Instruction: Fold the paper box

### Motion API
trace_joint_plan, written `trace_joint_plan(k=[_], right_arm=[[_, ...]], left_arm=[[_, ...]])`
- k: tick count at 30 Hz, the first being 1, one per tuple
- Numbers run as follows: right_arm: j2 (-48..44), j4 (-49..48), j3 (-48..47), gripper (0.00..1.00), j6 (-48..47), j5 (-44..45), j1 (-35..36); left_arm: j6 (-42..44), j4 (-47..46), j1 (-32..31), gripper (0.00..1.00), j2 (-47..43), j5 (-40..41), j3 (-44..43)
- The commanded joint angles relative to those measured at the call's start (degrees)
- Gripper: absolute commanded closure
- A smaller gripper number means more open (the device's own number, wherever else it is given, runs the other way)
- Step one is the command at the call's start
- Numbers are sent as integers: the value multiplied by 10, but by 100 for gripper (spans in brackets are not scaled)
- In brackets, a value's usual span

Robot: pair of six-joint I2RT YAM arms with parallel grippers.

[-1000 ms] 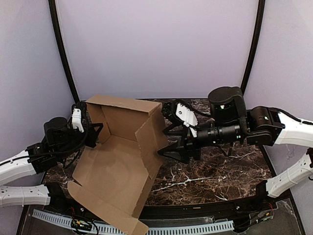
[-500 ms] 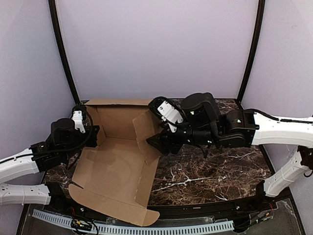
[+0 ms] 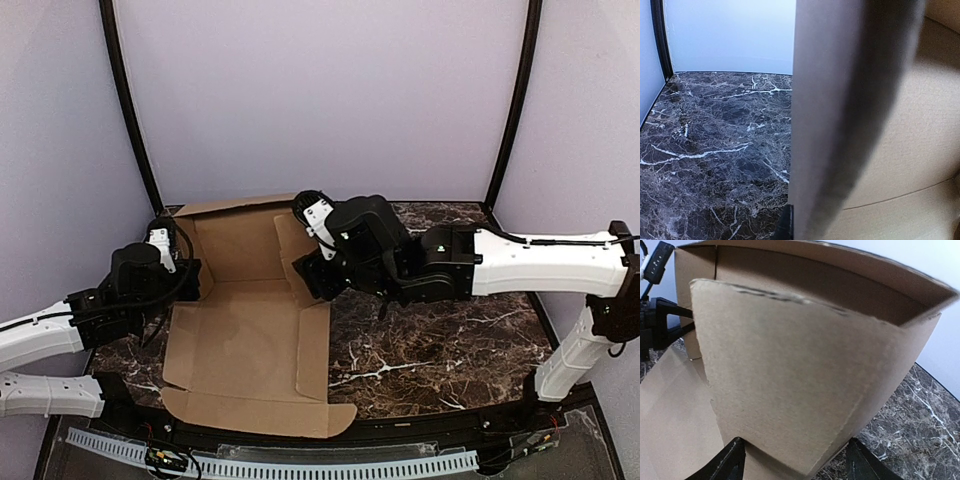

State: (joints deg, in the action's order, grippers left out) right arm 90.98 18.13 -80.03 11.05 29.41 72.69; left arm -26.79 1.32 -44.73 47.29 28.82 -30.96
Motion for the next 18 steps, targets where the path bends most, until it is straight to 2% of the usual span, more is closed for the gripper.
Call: trace_joint_plan(k=[1,11,18], right_arm=[[28,-25,-13,37,12,52,1],[61,-43,-17,54,19,110,-7],[64,-134,31,61,19,129,-25]], left_arm=[[-9,-25,-8,99,-17,-36,-5],[-33,-28,-8,99,-21,-34,5],[-41,-36,-8,99,-8,-38,9]])
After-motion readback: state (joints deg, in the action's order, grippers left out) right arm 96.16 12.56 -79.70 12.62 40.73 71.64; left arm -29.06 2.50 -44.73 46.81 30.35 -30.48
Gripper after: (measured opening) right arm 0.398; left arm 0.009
